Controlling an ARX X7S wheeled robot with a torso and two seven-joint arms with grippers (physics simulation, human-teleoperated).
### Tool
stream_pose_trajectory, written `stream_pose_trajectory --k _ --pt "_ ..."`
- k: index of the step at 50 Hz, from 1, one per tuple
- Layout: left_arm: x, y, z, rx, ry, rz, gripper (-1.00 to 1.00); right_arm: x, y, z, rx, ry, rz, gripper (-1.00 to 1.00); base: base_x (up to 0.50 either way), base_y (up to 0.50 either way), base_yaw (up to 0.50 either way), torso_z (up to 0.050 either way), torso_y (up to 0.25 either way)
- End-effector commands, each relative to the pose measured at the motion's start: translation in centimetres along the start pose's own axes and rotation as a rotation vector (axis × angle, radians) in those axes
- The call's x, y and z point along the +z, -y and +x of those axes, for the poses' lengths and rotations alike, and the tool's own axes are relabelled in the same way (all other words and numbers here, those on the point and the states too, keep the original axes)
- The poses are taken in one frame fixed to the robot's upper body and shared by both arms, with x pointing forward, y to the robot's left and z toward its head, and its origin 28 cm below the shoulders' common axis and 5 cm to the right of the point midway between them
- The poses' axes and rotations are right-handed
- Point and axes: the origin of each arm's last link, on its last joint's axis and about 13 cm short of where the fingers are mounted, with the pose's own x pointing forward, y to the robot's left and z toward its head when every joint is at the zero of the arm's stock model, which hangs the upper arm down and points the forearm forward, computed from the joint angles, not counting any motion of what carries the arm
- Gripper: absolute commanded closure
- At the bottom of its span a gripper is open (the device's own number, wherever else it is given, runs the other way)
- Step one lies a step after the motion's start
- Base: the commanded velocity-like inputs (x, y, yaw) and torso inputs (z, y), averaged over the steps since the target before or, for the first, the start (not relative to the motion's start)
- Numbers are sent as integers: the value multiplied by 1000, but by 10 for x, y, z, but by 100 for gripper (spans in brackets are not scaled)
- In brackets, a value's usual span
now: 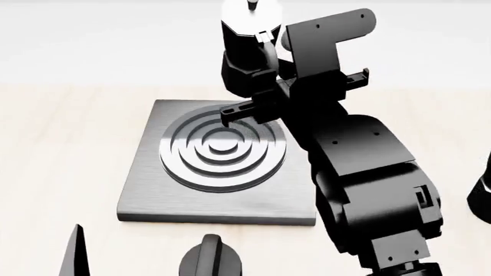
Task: Put both moka pots on the stove.
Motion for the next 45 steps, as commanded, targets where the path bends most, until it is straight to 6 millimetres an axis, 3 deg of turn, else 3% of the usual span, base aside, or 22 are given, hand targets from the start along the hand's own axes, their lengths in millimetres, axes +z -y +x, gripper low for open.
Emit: stream_pose_trajectory --k 1,16,28,45 --pt "0 0 0 -4 -1 -3 -100 2 -19 25 49 16 40 100 0 0 0 0 0" --pt "2 1 -1 -10 13 -8 -100 -19 -37 42 62 -15 65 100 0 0 0 0 1" --pt "3 -1 -2 -15 32 -9 -100 -24 -51 47 96 -37 25 100 0 0 0 0 1" --pt "4 -1 -2 -15 42 10 -100 -40 -56 51 107 -100 -4 100 0 0 0 0 1"
